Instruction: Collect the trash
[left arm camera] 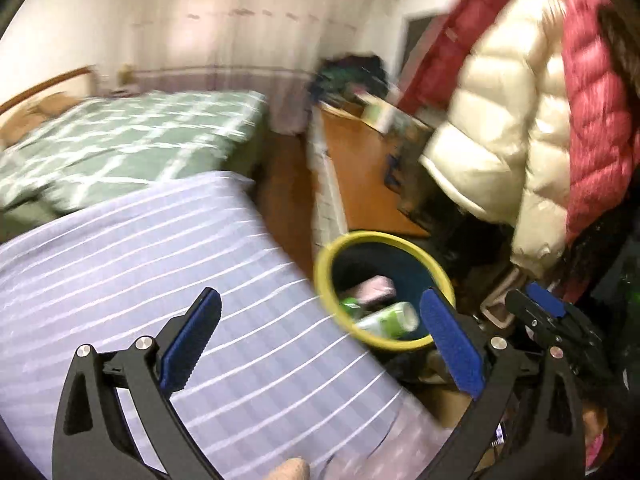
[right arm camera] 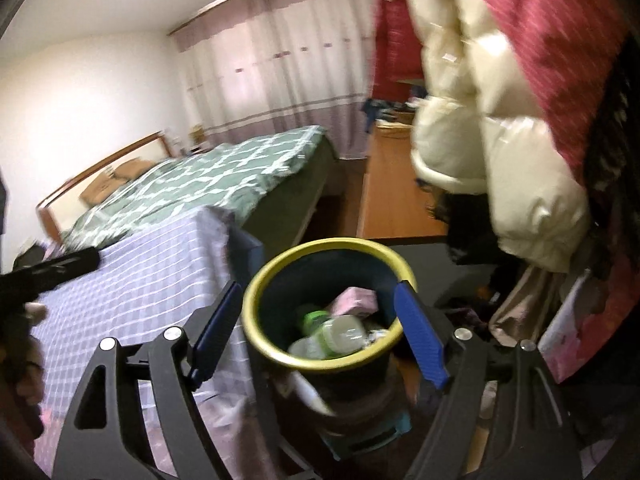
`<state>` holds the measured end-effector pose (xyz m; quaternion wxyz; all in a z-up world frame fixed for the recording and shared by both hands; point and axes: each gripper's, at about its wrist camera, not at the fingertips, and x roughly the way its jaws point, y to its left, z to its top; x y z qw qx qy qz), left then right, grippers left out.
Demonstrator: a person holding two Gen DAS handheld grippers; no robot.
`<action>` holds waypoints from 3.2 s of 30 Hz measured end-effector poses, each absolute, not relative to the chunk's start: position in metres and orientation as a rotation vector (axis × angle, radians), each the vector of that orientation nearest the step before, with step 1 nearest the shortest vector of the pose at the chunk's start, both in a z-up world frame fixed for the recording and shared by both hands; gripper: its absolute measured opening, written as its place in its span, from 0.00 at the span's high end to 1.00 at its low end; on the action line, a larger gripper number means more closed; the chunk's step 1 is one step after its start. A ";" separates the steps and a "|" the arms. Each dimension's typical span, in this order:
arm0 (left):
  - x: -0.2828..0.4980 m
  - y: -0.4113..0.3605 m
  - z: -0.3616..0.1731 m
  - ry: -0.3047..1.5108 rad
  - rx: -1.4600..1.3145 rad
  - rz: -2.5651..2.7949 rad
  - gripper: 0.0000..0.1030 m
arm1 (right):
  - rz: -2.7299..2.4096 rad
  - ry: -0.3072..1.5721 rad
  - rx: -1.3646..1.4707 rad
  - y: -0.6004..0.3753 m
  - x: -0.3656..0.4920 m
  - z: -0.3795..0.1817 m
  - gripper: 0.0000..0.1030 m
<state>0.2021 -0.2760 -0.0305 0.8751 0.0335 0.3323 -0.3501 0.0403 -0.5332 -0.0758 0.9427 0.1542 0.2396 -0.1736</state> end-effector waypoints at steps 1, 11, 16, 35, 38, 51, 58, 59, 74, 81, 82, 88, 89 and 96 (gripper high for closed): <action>0.196 -0.256 -0.028 0.679 0.049 -0.699 0.05 | -0.337 0.489 0.300 -0.526 0.041 -0.073 0.26; 0.108 -0.084 0.005 0.544 -0.051 -0.379 0.05 | -0.245 0.448 0.177 -0.461 0.018 -0.038 0.16; 0.065 -0.043 0.013 0.486 -0.077 -0.300 0.05 | -0.227 0.432 0.153 -0.444 -0.001 -0.029 0.14; 0.001 -0.014 0.040 0.396 -0.067 -0.197 0.05 | -0.162 0.375 0.126 -0.413 -0.028 -0.004 0.10; 0.002 -0.015 0.040 0.405 -0.067 -0.195 0.05 | -0.165 0.374 0.128 -0.415 -0.029 -0.004 0.10; 0.007 -0.020 0.033 0.428 -0.067 -0.197 0.05 | -0.154 0.388 0.132 -0.414 -0.025 -0.008 0.10; 0.010 -0.021 0.030 0.434 -0.061 -0.195 0.05 | -0.153 0.391 0.135 -0.413 -0.022 -0.011 0.10; 0.011 -0.020 0.029 0.436 -0.062 -0.194 0.05 | -0.152 0.392 0.134 -0.412 -0.021 -0.011 0.10; 0.013 -0.025 0.021 0.453 -0.055 -0.199 0.05 | -0.148 0.397 0.152 -0.414 -0.018 -0.015 0.10; 0.018 -0.027 0.014 0.473 -0.051 -0.201 0.05 | -0.151 0.401 0.163 -0.418 -0.017 -0.018 0.10; 0.020 -0.027 0.014 0.475 -0.051 -0.200 0.05 | -0.151 0.404 0.164 -0.418 -0.016 -0.018 0.10; 0.022 -0.028 0.013 0.475 -0.048 -0.196 0.05 | -0.140 0.413 0.161 -0.415 -0.012 -0.020 0.10; 0.023 -0.027 0.012 0.475 -0.049 -0.196 0.05 | -0.140 0.414 0.160 -0.415 -0.012 -0.020 0.10; 0.024 -0.029 0.011 0.483 -0.051 -0.190 0.05 | -0.133 0.419 0.162 -0.414 -0.011 -0.022 0.10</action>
